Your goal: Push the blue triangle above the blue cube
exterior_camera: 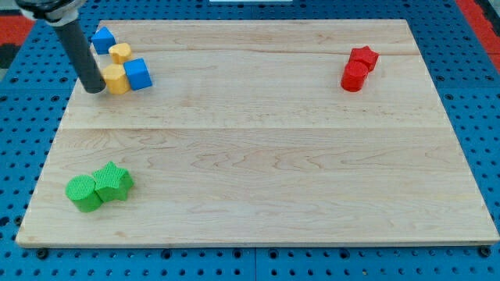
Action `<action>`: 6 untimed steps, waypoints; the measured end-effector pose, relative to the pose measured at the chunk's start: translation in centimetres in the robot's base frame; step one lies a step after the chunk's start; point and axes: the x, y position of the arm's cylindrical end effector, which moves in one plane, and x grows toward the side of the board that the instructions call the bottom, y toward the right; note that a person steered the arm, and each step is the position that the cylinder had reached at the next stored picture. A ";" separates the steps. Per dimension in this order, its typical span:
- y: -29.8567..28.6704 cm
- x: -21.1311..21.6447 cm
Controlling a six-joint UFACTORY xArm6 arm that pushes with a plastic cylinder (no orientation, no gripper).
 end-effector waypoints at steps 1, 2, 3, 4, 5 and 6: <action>4.7 -0.8; 4.7 -2.1; 0.9 -1.9; -6.4 -3.7; -6.6 -3.9; -6.5 -8.7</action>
